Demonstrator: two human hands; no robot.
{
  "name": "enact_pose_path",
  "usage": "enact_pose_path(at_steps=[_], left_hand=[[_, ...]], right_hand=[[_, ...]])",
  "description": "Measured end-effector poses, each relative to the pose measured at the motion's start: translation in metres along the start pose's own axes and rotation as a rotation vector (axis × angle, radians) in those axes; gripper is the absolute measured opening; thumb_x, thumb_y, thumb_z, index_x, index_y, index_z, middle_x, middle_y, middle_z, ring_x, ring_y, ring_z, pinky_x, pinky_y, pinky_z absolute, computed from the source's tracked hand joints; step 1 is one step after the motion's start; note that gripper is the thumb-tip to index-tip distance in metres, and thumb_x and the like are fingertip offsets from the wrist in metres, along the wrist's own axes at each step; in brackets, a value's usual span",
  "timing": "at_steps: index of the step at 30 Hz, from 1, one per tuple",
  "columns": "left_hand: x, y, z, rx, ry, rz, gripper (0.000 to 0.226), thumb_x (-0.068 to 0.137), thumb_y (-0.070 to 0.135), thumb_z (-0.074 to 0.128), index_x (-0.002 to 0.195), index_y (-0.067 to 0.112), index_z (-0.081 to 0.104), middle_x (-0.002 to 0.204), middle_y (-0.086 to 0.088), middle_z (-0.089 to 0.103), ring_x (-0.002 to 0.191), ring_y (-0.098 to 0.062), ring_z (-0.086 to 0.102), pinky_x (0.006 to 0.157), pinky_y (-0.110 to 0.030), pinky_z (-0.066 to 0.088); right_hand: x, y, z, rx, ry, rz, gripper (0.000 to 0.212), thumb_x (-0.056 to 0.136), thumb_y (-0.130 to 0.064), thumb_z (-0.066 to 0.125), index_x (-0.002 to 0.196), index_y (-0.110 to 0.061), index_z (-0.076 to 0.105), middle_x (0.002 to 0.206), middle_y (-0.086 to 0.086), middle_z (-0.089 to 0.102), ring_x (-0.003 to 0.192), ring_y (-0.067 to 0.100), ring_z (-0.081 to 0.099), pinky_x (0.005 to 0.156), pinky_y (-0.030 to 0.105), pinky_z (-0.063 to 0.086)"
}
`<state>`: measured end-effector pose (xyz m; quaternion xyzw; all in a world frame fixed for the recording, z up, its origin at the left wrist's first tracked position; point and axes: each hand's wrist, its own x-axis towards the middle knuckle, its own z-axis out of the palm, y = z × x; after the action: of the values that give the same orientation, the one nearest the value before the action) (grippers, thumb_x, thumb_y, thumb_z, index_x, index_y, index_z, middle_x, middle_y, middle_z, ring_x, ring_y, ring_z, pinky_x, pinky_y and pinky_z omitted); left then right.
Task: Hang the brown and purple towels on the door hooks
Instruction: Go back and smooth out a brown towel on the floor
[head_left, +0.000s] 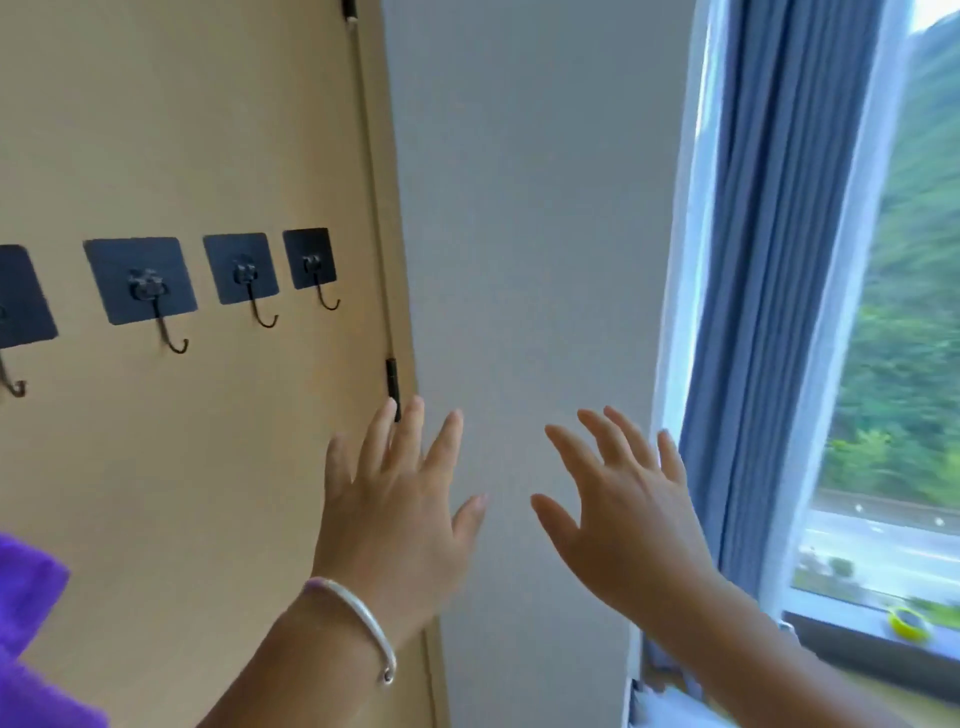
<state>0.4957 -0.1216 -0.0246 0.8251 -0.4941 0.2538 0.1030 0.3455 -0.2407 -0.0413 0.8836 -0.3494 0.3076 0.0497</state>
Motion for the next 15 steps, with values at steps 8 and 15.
enact_pose_path(at_steps=[8,15], left_hand=[[-0.009,0.127,0.000,-0.278,-0.006,0.341,0.073,0.088,0.067,0.020,0.150,0.036,-0.001,0.161,-0.001,0.004,0.147,-0.022,-0.003,0.115,-0.053,0.007],[-0.054,0.273,-0.039,-0.477,-0.008,0.705,0.072,0.088,0.067,0.017,0.150,0.036,-0.003,0.161,0.000,-0.001,0.147,-0.019,-0.008,0.117,-0.054,0.004]], right_hand=[[-0.109,0.080,-0.083,-0.290,-0.009,0.358,0.063,0.089,-0.059,0.042,0.145,-0.035,0.028,0.156,0.000,0.023,0.147,0.021,0.009,0.117,0.052,0.009],[-0.222,0.143,-0.173,-0.474,0.082,0.677,0.058,0.086,-0.056,0.050,0.139,-0.033,0.041,0.149,0.000,0.036,0.143,0.022,0.022,0.114,0.055,0.016]])
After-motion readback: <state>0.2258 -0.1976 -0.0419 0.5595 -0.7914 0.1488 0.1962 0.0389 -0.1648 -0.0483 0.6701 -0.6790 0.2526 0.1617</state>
